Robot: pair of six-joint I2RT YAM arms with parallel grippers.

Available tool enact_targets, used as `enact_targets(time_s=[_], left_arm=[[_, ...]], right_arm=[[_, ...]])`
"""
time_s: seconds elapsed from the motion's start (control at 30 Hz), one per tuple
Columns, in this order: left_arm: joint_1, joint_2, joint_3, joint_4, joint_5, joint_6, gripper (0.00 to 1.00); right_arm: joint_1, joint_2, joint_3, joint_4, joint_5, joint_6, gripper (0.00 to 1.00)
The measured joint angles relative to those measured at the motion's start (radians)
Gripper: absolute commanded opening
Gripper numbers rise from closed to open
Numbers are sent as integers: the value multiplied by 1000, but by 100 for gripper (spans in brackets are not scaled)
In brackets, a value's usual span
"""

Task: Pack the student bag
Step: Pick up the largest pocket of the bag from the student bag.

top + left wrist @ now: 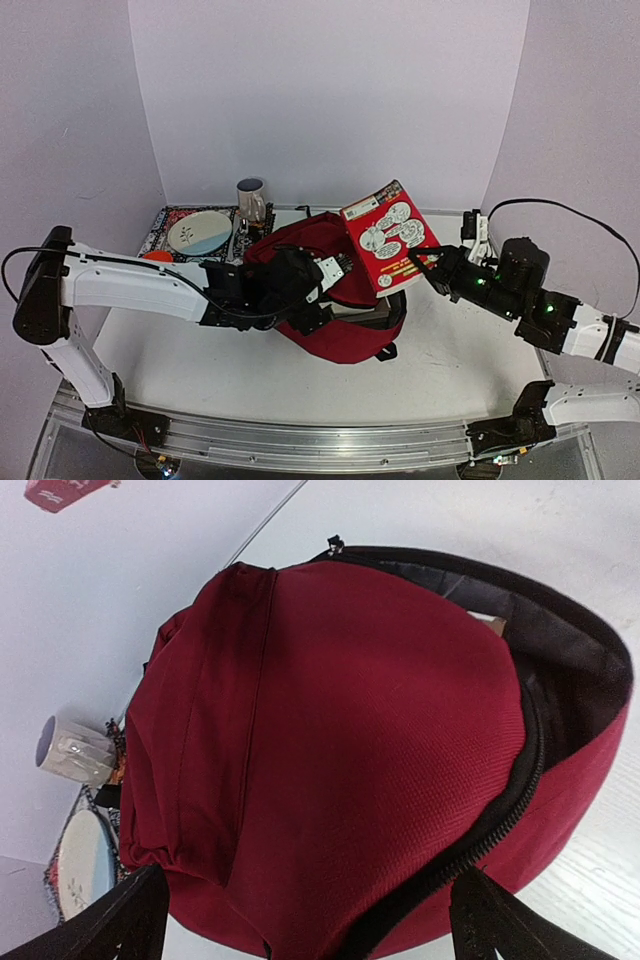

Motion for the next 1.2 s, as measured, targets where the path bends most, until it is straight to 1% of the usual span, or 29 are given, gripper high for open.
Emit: enact_targets(time_s=[0.1, 0.23, 0.43, 0.6, 0.63, 0.9, 1.07, 1.2], left_arm=[[-13, 57, 34, -5, -74, 25, 92], [-15, 97, 70, 4, -150, 61, 74], [-14, 117, 116, 31, -207, 78, 32], [-5, 128, 190, 59, -210, 58, 1], [1, 131, 201, 64, -207, 44, 0], [86, 166, 287, 62, -140, -48, 0], [153, 205, 382, 18, -54, -145, 0], [208, 233, 442, -18, 2, -204, 0]], right_arm=[[0, -8, 0, -14, 5, -1, 0], [0, -19, -5, -26, 6, -1, 0], [0, -45, -28, -35, 18, 0, 0], [0, -74, -42, -66, 35, 0, 0], [0, -78, -42, -74, 35, 0, 0], [0, -120, -42, -116, 12, 4, 0], [-1, -115, -42, -123, -47, 4, 0], [-2, -69, -42, -124, -117, 3, 0]])
